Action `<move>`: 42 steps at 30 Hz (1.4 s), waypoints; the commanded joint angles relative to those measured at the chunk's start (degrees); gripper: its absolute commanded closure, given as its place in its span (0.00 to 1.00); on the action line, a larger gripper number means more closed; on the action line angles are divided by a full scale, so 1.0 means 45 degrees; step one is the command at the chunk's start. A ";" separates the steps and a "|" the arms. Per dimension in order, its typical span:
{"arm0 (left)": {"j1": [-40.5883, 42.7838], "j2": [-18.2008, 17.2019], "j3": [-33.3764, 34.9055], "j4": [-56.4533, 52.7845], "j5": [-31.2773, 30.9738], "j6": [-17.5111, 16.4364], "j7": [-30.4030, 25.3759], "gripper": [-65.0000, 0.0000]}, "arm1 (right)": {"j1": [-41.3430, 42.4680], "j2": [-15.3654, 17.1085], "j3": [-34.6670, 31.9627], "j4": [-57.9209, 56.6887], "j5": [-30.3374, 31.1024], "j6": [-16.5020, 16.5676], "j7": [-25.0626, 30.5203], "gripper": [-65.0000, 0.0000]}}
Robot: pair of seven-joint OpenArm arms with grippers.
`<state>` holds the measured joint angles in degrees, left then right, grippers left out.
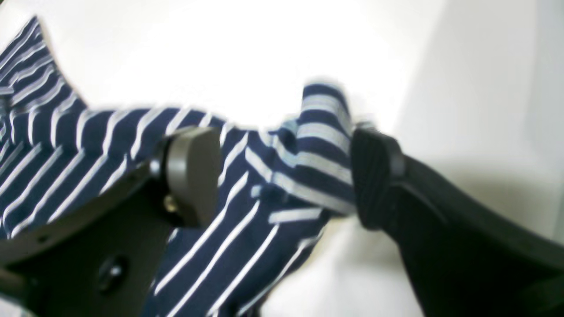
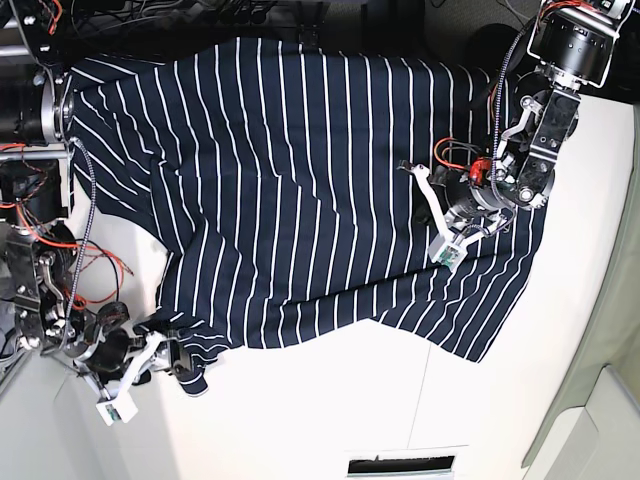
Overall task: Layout the t-shirt on the table in an organized manner, then fold the t-shirt properly
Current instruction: 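Grasp the shirt side edge with the right gripper and pull outward, then drag the shirt side with the right gripper to square the body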
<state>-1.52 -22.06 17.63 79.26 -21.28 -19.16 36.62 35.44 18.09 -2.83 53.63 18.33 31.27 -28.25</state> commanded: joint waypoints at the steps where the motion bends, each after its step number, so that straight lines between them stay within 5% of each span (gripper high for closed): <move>1: -0.0083 -0.0117 -0.0029 0.0131 0.0121 -0.0039 0.0180 0.95 | -0.0092 0.0238 0.0306 0.0165 0.0340 -0.0015 0.0180 0.30; 12: -0.0083 -0.0461 -0.0282 0.0131 0.0287 -0.0039 -0.0306 0.95 | -0.4041 0.0277 0.4512 0.0180 0.1758 0.0442 0.0287 0.31; 23: -0.0083 -0.0350 -0.0277 0.0131 0.0262 -0.0039 -0.0719 0.95 | -0.5357 0.0243 0.4439 0.0180 0.1622 0.0680 0.0423 0.32; 29: -0.0083 -0.0350 -0.0282 0.0131 0.0262 -0.0034 -0.0719 0.95 | -0.5484 0.0214 0.2987 0.0180 0.1928 0.0729 0.0418 0.73; 33: -0.0083 -0.0350 -0.0277 0.0131 0.0267 -0.0039 -0.0719 0.95 | -0.5474 0.0180 0.2118 0.0180 0.1923 0.0709 0.0534 0.76; 37: -0.0083 -0.0350 -0.0277 0.0131 0.0267 -0.0034 -0.0719 0.95 | -0.5406 0.0185 0.2098 0.0194 0.1889 0.0704 0.0670 1.00; 42: -0.0087 -0.0355 -0.0277 0.0131 0.0427 -0.0034 -0.0719 0.95 | -0.5421 0.0325 0.2662 0.0865 0.1627 0.0670 0.0899 1.00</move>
<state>-1.28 -23.16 16.64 79.33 -19.75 -19.53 33.56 10.28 18.37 8.71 56.64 25.65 34.72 -24.51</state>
